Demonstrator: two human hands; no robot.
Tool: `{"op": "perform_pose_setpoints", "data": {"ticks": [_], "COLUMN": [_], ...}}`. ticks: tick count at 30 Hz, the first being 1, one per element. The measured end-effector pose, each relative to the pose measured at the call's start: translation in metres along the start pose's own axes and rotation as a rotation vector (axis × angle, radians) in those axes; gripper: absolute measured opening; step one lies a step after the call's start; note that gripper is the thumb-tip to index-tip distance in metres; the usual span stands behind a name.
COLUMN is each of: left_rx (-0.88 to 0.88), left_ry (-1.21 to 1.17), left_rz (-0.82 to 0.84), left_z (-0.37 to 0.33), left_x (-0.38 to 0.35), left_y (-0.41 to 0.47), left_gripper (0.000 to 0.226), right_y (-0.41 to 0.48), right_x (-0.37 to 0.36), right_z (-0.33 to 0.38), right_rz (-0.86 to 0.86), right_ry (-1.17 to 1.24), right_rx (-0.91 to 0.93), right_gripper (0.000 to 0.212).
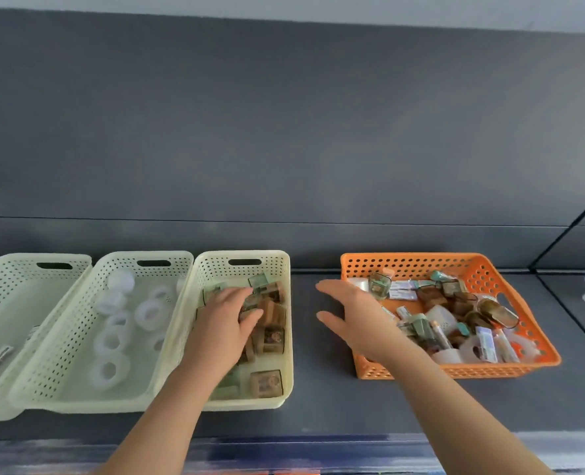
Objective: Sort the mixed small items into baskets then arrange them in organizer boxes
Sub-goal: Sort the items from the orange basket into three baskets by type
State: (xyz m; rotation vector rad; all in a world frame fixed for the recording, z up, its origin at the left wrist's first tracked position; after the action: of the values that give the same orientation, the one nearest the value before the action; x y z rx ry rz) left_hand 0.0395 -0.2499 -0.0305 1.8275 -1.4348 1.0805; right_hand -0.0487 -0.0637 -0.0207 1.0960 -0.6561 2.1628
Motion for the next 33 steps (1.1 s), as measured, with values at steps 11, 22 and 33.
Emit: {"op": "perform_pose_setpoints", "data": {"ticks": [11,22,33], "left_rx": [-0.324,-0.217,-0.096], "left_ry": [-0.064,0.192,0.2], "left_rz": [0.227,0.372,0.516], "left_z": [-0.163,-0.201,-0.202], "left_x": [-0.08,-0.134,-0.166], "left_y": [0.044,0.057,0.053], "left_gripper": [0.04,0.047,0.042], "right_y": [-0.074,-0.045,-0.066], "right_x": [0.07,0.055,0.088], "right_z": [-0.155,-0.181,-0.185], "right_rz": [0.084,0.305,0.153], "right_ry": [0.022,-0.042,0.201], "right_rx": [-0.317,-0.136,0.024], "right_gripper": [0.045,0.057,0.035]}}
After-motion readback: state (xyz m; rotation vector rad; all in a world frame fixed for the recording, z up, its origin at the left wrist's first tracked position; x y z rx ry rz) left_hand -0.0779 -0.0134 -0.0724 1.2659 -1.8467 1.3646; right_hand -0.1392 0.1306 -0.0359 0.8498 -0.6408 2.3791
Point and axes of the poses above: each hand's wrist, its own y-axis towards the middle knuckle, its own x-axis out of the back of the hand, z = x × y, the point moved 7 cm from there along y, towards the middle knuckle, and after that the axes turned 10 degrees about z, right-handed, at the moved point
